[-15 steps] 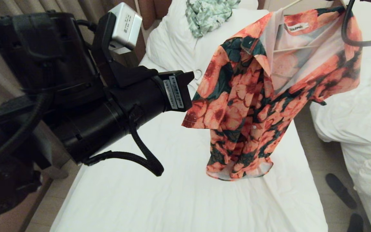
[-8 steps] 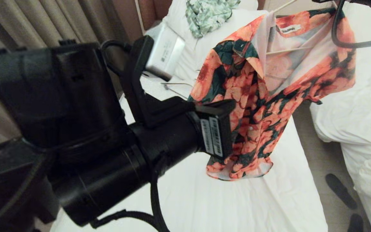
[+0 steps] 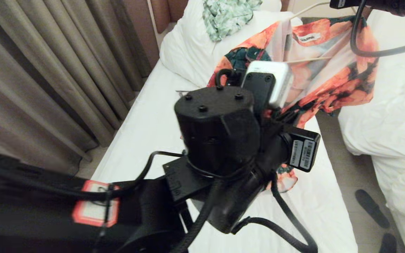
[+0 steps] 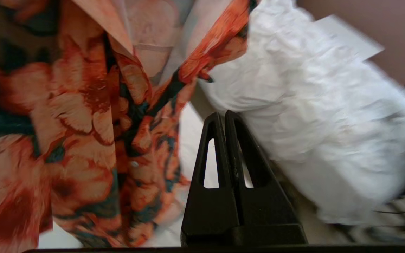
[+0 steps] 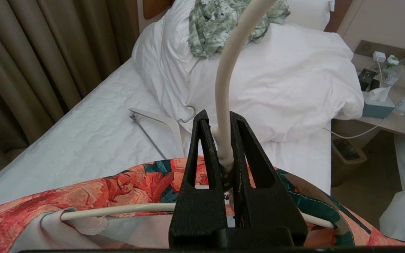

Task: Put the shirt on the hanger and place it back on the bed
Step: Take the clothes hanger out of the clothes

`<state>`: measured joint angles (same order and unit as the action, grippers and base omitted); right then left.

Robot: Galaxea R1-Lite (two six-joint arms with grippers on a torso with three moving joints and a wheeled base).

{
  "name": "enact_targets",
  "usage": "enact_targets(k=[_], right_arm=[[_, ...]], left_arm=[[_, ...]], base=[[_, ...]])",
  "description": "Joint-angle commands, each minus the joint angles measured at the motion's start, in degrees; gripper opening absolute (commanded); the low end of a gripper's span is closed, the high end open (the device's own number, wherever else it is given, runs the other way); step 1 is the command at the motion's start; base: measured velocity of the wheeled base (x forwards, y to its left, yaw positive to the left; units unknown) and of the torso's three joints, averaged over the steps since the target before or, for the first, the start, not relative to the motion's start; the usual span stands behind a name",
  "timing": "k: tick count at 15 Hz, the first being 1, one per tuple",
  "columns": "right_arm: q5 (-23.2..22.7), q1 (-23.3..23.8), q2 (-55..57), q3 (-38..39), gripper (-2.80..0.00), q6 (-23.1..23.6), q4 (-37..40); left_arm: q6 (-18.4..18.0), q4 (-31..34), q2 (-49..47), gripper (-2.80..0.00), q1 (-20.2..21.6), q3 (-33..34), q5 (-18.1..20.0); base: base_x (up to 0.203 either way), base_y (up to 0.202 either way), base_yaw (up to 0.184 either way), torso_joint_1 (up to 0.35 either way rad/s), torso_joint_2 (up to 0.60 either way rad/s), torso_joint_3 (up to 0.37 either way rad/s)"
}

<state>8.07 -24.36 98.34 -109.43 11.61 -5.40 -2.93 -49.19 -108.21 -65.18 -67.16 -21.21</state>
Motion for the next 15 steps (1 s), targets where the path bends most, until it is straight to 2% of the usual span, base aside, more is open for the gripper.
enact_targets(k=[1,2,3,6,7,9,15], right_arm=[[0.02,-0.01,-0.09,0.09,-2.8,0.06,0.03],[0.02,0.01,-0.34,0.27,-2.8,0.0,0.04],[0.02,0.01,-0.34,0.27,-2.8,0.0,0.07],[-0.07,0.1,-0.25,0.54,-2.8,-0.09,0.13],[-0.13,0.01,-0.22,0.65,-2.8,-0.41,0.21],[-0.25,-0.88,-0.3,0.63,-2.8,-3.11,0.85],[-0.69,-1.45,1.13,0.28,-2.8,-3.17,0.87]], left_arm=[[-6.18,-1.92,-8.67,-2.8,0.64,-5.74,-2.05],[-10.61,-3.23,-10.43,-2.8,1.43,-7.91,-2.83],[-15.17,-5.27,-11.59,0.0,2.26,-9.59,-4.28],[-29.03,-19.9,-16.49,0.0,2.77,-15.63,-8.81],[-30.92,-21.39,-17.58,0.0,2.34,-16.79,-9.25],[-31.19,-21.3,-17.65,0.0,1.47,-17.71,-8.29],[-31.17,-19.47,-18.85,0.0,-3.09,-19.58,-8.07]], base=[[0.0,0.0,0.0,0.0,0.0,0.0],[0.0,0.0,0.0,0.0,0.0,0.0],[0.0,0.0,0.0,0.0,0.0,0.0],[0.0,0.0,0.0,0.0,0.0,0.0],[0.0,0.0,0.0,0.0,0.0,0.0],[0.0,0.0,0.0,0.0,0.0,0.0],[0.0,0.0,0.0,0.0,0.0,0.0]])
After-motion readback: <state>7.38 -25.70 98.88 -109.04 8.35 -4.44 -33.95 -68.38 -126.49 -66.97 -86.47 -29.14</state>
